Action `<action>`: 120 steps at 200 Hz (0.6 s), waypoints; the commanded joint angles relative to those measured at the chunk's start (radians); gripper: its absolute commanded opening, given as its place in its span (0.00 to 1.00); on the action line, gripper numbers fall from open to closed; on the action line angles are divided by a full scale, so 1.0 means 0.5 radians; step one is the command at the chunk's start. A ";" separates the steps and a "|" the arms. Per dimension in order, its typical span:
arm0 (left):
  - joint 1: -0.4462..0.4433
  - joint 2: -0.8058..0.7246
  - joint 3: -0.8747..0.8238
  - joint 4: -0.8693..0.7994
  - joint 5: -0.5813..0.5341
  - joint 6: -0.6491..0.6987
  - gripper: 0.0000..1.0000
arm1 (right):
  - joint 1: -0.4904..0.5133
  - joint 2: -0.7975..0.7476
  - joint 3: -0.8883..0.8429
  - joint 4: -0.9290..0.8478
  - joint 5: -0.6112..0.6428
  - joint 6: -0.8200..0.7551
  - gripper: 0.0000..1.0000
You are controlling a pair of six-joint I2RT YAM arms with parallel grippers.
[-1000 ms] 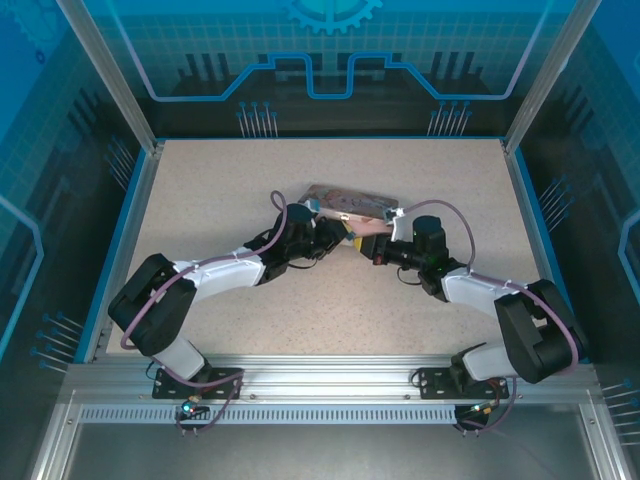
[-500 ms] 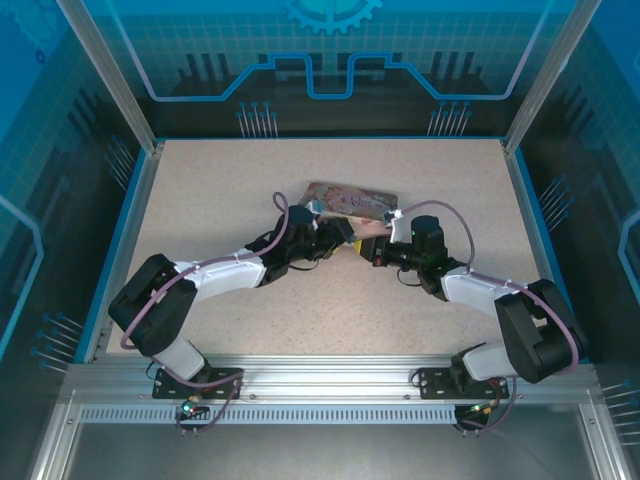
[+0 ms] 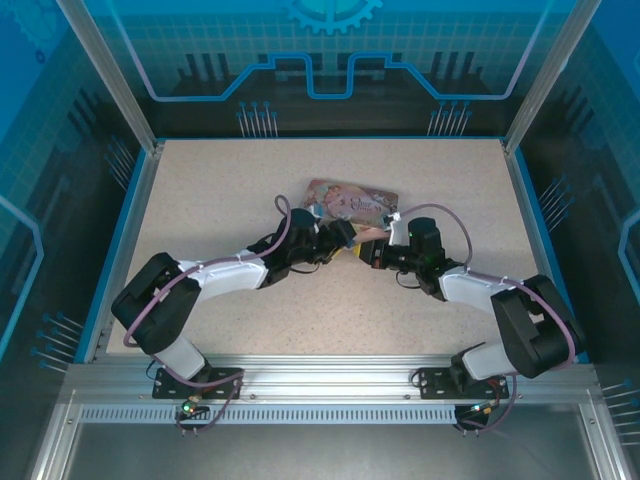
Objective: Unlock a padlock with a key
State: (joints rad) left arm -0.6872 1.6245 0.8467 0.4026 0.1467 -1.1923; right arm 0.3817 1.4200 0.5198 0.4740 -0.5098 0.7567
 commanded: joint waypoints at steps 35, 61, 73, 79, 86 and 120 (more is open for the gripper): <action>-0.012 0.078 -0.209 0.219 -0.062 -0.240 0.81 | 0.016 0.103 0.011 -0.226 0.053 0.062 0.00; -0.012 0.091 -0.269 0.267 -0.107 -0.305 0.82 | 0.014 0.164 0.026 -0.237 0.023 0.081 0.00; -0.012 0.080 -0.280 0.265 -0.127 -0.317 0.82 | 0.016 0.175 0.032 -0.264 0.026 0.087 0.00; -0.012 0.077 -0.290 0.267 -0.135 -0.329 0.82 | 0.016 0.178 0.034 -0.272 0.026 0.096 0.00; -0.014 0.080 -0.309 0.289 -0.139 -0.358 0.81 | 0.016 0.180 0.039 -0.290 0.028 0.105 0.00; -0.048 0.162 -0.362 0.523 -0.123 -0.540 0.72 | 0.016 0.158 0.029 -0.282 0.017 0.160 0.00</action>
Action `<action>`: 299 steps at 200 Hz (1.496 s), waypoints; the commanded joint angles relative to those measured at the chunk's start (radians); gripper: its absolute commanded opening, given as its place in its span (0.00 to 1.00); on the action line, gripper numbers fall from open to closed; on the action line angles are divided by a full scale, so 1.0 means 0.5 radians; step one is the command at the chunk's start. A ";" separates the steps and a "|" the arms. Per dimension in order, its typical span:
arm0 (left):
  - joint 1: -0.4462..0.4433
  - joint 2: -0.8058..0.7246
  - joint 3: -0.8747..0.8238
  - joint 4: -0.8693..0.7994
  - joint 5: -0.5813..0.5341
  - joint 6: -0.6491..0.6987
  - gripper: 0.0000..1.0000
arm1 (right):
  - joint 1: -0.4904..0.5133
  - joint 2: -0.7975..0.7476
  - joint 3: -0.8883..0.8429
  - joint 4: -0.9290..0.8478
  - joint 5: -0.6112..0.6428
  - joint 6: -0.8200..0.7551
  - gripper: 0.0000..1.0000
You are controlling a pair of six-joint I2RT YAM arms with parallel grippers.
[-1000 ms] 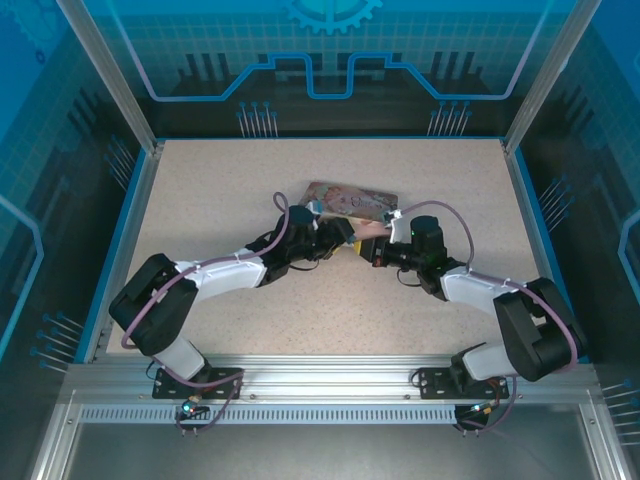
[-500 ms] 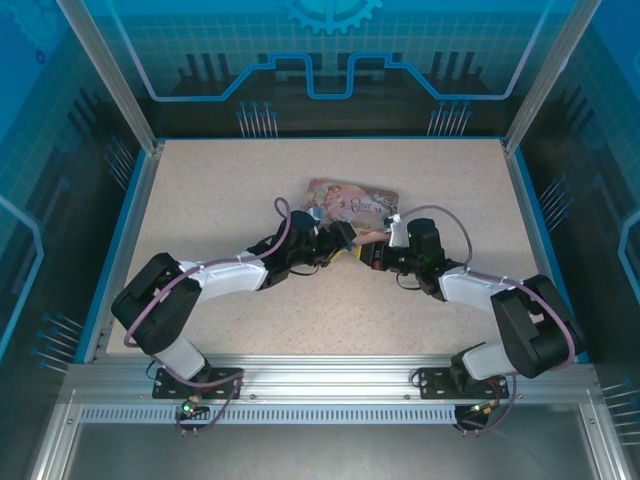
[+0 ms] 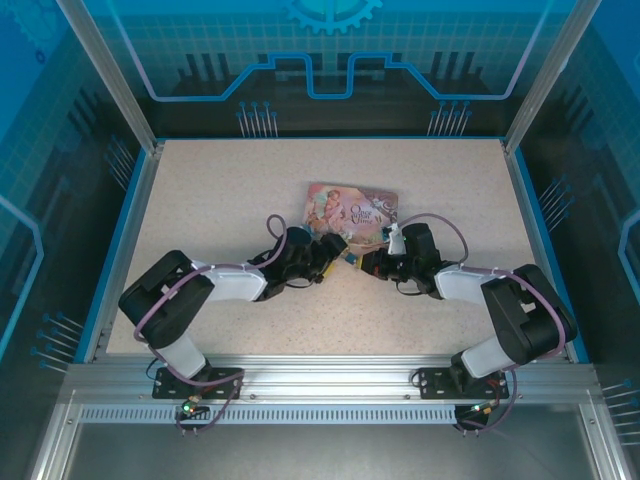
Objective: Unlock a padlock with a key
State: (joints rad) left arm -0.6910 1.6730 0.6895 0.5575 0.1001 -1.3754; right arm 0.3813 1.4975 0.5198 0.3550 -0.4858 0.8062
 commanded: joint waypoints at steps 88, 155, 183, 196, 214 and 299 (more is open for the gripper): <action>-0.141 0.282 -0.035 0.584 -0.076 -0.343 0.46 | 0.017 -0.077 0.021 -0.047 -0.021 0.128 0.00; -0.140 0.277 -0.045 0.590 -0.151 -0.325 0.19 | 0.026 -0.065 0.038 -0.069 -0.021 0.139 0.00; -0.141 0.279 -0.037 0.588 -0.170 -0.325 0.10 | 0.028 -0.065 0.042 -0.067 -0.020 0.137 0.00; -0.140 0.280 -0.029 0.579 -0.176 -0.315 0.07 | 0.029 -0.065 0.035 -0.050 -0.022 0.138 0.00; -0.140 0.275 -0.031 0.575 -0.186 -0.317 0.05 | 0.026 -0.070 0.025 -0.023 -0.020 0.134 0.00; -0.139 0.273 -0.014 0.555 -0.211 -0.268 0.36 | 0.022 -0.069 0.022 0.032 -0.065 0.296 0.00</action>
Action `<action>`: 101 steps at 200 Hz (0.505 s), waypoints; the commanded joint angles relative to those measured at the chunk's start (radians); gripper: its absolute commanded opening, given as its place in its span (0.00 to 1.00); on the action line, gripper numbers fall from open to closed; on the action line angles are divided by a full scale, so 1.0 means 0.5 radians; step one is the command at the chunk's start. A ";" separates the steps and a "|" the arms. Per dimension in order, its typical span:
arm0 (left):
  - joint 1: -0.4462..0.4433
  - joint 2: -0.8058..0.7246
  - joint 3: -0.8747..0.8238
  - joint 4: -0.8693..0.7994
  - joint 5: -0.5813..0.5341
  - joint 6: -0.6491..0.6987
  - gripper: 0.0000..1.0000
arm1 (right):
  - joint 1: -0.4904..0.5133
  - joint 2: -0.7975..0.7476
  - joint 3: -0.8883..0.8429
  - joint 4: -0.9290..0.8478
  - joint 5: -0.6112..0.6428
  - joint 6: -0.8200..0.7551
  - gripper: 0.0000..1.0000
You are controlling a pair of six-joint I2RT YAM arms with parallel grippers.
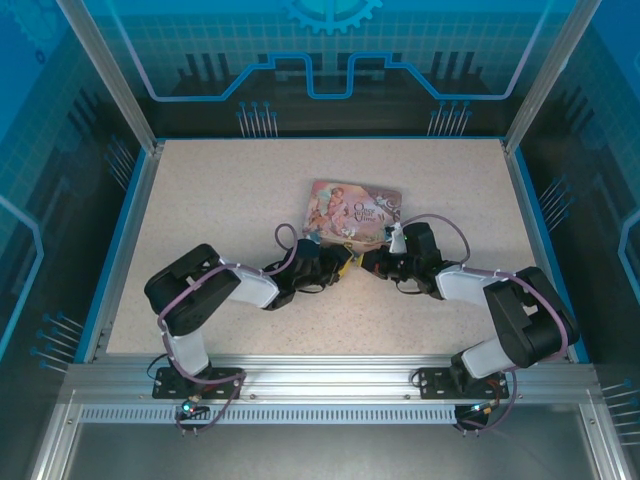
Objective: Unlock a padlock with a key
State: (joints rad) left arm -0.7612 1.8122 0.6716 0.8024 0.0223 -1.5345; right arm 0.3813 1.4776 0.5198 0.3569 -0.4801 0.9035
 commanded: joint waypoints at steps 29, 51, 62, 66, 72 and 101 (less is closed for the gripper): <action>0.004 0.040 0.039 0.149 -0.066 0.056 0.36 | 0.022 -0.062 0.043 -0.085 -0.080 0.125 0.00; 0.003 0.079 0.045 0.227 -0.069 0.041 0.35 | 0.022 -0.062 0.043 -0.109 -0.092 0.157 0.00; 0.003 0.094 0.046 0.256 -0.070 0.033 0.34 | 0.021 -0.062 0.038 -0.109 -0.091 0.173 0.00; 0.004 0.097 0.046 0.264 -0.072 0.031 0.34 | 0.024 -0.062 0.037 -0.104 -0.090 0.177 0.00; 0.004 0.104 0.047 0.275 -0.069 0.026 0.33 | 0.023 -0.062 0.033 -0.101 -0.089 0.186 0.00; 0.001 0.121 0.059 0.297 -0.054 0.017 0.33 | 0.029 -0.045 0.025 -0.072 -0.094 0.241 0.00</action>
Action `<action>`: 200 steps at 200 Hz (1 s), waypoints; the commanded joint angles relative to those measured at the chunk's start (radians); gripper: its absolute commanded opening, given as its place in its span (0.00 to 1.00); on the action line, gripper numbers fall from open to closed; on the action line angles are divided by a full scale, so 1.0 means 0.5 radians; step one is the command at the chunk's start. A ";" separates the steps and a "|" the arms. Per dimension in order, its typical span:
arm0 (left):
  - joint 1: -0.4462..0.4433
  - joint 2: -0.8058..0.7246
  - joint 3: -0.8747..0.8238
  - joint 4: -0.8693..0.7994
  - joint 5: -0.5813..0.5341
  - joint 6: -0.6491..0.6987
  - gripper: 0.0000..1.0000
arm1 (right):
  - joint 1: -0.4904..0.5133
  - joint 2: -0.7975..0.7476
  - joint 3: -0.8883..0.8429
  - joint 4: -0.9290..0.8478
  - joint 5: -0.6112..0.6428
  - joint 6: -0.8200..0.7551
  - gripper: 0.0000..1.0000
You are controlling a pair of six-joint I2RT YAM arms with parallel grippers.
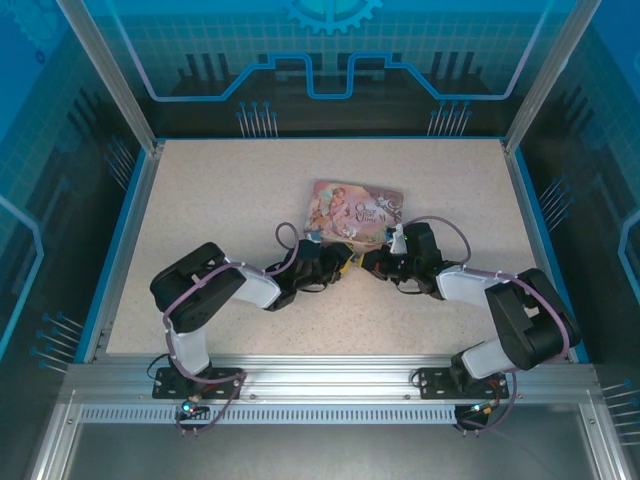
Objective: Unlock a padlock with a key
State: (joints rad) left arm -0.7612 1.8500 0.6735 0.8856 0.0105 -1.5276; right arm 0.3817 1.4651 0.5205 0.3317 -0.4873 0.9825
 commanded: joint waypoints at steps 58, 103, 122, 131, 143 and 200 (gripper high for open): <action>-0.006 0.092 0.069 0.229 -0.013 -0.013 0.15 | 0.057 0.016 0.021 0.015 -0.060 0.158 0.00; -0.006 0.046 0.049 0.169 -0.054 0.007 0.05 | 0.059 -0.097 0.027 -0.172 0.049 -0.006 0.15; -0.002 0.017 0.046 0.128 -0.070 0.009 0.04 | 0.053 -0.241 0.017 -0.352 0.165 -0.183 0.33; 0.000 0.004 0.047 0.108 -0.073 0.005 0.04 | 0.044 -0.317 0.023 -0.464 0.231 -0.313 0.41; 0.007 -0.016 0.055 0.073 -0.067 0.003 0.04 | 0.046 -0.428 0.044 -0.651 0.356 -0.508 0.50; 0.075 -0.197 0.116 -0.257 0.041 0.047 0.01 | 0.379 -0.853 0.093 -0.847 1.141 -1.526 0.54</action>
State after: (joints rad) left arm -0.7471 1.8290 0.6926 0.8143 0.0010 -1.5383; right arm 0.4629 1.1061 0.5327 -0.0296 -0.1589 0.5213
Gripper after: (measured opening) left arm 0.093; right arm 0.552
